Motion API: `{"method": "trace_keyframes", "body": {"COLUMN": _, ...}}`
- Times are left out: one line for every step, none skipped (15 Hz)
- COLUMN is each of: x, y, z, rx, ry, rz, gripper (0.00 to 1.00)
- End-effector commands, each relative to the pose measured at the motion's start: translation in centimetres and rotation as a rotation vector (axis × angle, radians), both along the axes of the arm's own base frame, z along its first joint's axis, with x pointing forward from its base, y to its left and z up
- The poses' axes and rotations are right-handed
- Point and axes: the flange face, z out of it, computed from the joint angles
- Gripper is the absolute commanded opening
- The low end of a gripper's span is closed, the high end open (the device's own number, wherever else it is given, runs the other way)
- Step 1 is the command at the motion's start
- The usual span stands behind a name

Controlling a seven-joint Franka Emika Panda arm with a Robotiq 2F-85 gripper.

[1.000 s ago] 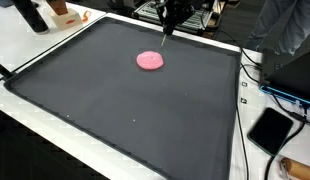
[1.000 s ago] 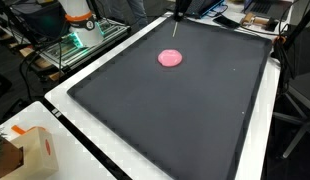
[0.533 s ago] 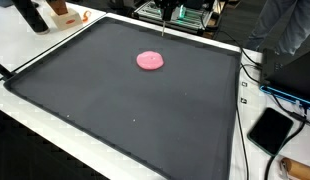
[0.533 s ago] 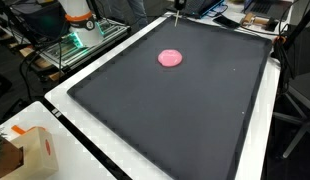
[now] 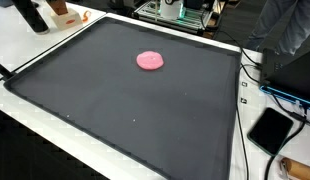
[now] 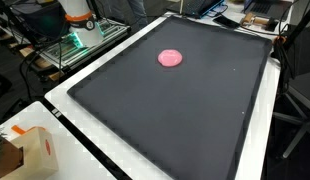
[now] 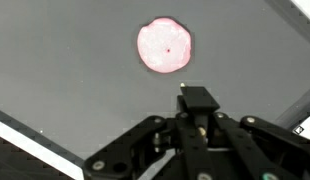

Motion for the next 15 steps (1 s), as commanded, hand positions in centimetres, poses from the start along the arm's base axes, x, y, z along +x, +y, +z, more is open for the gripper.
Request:
{"method": "trace_keyframes", "body": {"x": 0.13, "y": -0.33, "z": 0.53, "rx": 0.006, "ry": -0.003, "rz": -0.003, "gripper": 0.12}}
{"method": "trace_keyframes", "body": {"x": 0.21, "y": -0.53, "z": 0.83, "rx": 0.008, "ry": -0.006, "rz": -0.004, "gripper": 0.12}}
{"method": "trace_keyframes", "body": {"x": 0.25, "y": -0.54, "z": 0.9, "rx": 0.01, "ry": -0.007, "rz": -0.004, "gripper": 0.12}}
{"method": "trace_keyframes", "body": {"x": 0.24, "y": -0.53, "z": 0.9, "rx": 0.01, "ry": -0.007, "rz": -0.003, "gripper": 0.12}}
{"method": "trace_keyframes", "body": {"x": 0.24, "y": -0.53, "z": 0.89, "rx": 0.01, "ry": -0.006, "rz": -0.003, "gripper": 0.12}}
{"method": "trace_keyframes", "body": {"x": 0.24, "y": -0.53, "z": 0.88, "rx": 0.01, "ry": -0.006, "rz": -0.003, "gripper": 0.12}}
{"method": "trace_keyframes", "body": {"x": 0.24, "y": -0.53, "z": 0.88, "rx": 0.01, "ry": -0.006, "rz": -0.002, "gripper": 0.12}}
{"method": "trace_keyframes", "body": {"x": 0.24, "y": -0.53, "z": 0.88, "rx": 0.01, "ry": -0.006, "rz": -0.002, "gripper": 0.12}}
{"method": "trace_keyframes", "body": {"x": 0.24, "y": -0.53, "z": 0.88, "rx": 0.01, "ry": -0.006, "rz": -0.002, "gripper": 0.12}}
{"method": "trace_keyframes", "body": {"x": 0.24, "y": -0.53, "z": 0.88, "rx": 0.01, "ry": -0.006, "rz": -0.001, "gripper": 0.12}}
{"method": "trace_keyframes", "body": {"x": 0.24, "y": -0.53, "z": 0.88, "rx": 0.01, "ry": -0.006, "rz": -0.001, "gripper": 0.12}}
{"method": "trace_keyframes", "body": {"x": 0.24, "y": -0.53, "z": 0.88, "rx": 0.01, "ry": -0.006, "rz": -0.001, "gripper": 0.12}}
{"method": "trace_keyframes", "body": {"x": 0.24, "y": -0.53, "z": 0.88, "rx": 0.01, "ry": -0.006, "rz": 0.0, "gripper": 0.12}}
{"method": "trace_keyframes", "body": {"x": 0.24, "y": -0.53, "z": 0.88, "rx": 0.01, "ry": -0.006, "rz": 0.0, "gripper": 0.12}}
{"method": "trace_keyframes", "body": {"x": 0.24, "y": -0.53, "z": 0.88, "rx": 0.01, "ry": -0.006, "rz": 0.0, "gripper": 0.03}}
